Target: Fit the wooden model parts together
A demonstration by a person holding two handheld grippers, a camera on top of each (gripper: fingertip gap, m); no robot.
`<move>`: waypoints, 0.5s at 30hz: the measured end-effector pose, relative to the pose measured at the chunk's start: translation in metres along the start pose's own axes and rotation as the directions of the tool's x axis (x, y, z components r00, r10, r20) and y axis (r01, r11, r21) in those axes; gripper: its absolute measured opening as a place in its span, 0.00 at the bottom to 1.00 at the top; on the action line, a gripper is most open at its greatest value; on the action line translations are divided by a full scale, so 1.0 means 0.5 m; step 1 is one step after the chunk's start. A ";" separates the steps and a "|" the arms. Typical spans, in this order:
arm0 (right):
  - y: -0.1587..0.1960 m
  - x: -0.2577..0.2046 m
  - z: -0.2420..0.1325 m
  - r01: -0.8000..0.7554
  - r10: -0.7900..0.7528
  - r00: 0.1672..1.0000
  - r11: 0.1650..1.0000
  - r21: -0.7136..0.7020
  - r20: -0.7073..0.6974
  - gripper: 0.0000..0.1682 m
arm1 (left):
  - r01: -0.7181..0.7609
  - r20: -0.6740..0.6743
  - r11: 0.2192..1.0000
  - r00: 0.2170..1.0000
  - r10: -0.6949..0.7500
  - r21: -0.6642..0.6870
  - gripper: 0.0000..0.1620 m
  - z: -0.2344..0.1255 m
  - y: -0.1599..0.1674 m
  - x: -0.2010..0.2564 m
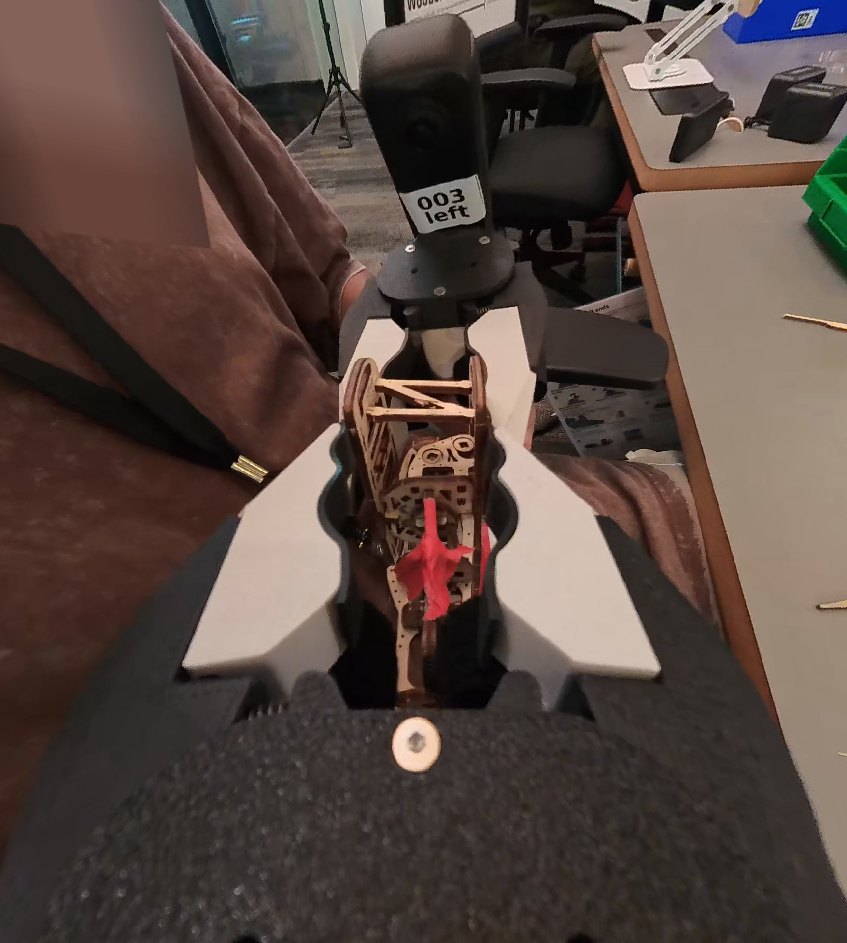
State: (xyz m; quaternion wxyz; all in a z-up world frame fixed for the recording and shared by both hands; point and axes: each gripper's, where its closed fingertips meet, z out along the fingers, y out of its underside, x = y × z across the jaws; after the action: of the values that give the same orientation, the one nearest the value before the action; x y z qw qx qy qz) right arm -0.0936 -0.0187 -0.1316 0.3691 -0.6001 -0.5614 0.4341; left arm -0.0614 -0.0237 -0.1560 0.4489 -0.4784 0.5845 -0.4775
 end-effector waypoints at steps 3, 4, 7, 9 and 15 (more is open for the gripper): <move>0.001 0.000 -0.004 -0.001 0.001 1.000 1.000 -0.002 0.000 0.28 | -0.010 -0.005 1.000 1.000 0.010 -0.008 0.33 0.003 0.000 0.000; 0.000 -0.001 -0.004 -0.006 0.006 1.000 1.000 0.009 0.004 0.28 | -0.022 0.002 1.000 1.000 0.022 -0.004 0.33 0.004 -0.002 0.001; -0.002 0.004 -0.004 -0.051 0.050 0.999 0.997 0.053 0.014 0.29 | -0.003 0.013 1.000 1.000 0.003 -0.003 0.33 0.004 -0.002 -0.002; -0.002 0.015 -0.005 -0.124 0.123 0.992 0.990 0.067 0.025 0.31 | 0.057 0.003 0.998 0.998 -0.057 -0.002 0.33 0.003 0.001 -0.010; -0.004 0.051 -0.006 -0.268 0.265 0.963 0.961 0.074 0.039 0.30 | 0.268 -0.063 0.963 0.962 -0.267 0.019 0.34 -0.002 -0.004 -0.036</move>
State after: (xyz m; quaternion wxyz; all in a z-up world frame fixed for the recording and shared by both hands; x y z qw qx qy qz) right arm -0.0916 0.0068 -0.1316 0.3225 -0.6489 -0.4633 0.5102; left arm -0.0596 -0.0061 -0.1527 0.3691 -0.5322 0.5212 -0.5558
